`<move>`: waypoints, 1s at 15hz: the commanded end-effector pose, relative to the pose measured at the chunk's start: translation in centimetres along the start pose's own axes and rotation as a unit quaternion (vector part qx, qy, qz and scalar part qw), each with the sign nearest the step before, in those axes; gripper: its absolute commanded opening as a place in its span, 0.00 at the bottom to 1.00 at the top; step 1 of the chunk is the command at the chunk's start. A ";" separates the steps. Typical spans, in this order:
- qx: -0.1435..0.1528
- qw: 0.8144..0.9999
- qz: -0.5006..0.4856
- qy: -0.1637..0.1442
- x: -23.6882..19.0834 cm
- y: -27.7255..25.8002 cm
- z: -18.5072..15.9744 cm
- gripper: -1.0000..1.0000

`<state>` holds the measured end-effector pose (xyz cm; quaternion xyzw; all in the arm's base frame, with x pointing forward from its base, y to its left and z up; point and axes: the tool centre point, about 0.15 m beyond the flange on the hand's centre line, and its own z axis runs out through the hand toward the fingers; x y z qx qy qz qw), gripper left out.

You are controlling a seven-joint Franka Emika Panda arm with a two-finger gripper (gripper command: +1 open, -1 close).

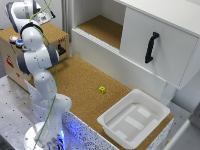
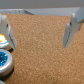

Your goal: Turn off the blue led light

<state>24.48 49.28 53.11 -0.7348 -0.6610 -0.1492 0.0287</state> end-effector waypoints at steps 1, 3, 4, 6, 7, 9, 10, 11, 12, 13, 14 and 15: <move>-0.004 1.000 0.006 0.016 -0.1 0.1 0.7 1.00; -0.004 1.000 0.006 0.016 -0.1 0.1 0.7 1.00; -0.004 1.000 0.006 0.016 -0.1 0.1 0.7 1.00; 0.000 1.000 0.000 0.000 0.0 0.0 0.0 1.00; -0.002 1.000 0.022 -0.001 -1.1 1.8 0.1 1.00; -0.015 0.997 0.065 -0.033 -3.8 5.2 0.4 1.00; -0.021 0.995 0.088 -0.047 -5.5 6.7 0.4 1.00; -0.028 0.992 0.111 -0.061 -6.9 7.9 0.4 1.00; -0.036 0.989 0.125 -0.075 -8.5 8.8 0.3 1.00; -0.038 0.984 0.150 -0.088 -10.5 9.6 0.2 1.00; -0.043 0.980 0.165 -0.102 -12.1 10.1 0.0 1.00; -0.038 0.978 0.178 -0.105 -14.0 10.4 -0.2 1.00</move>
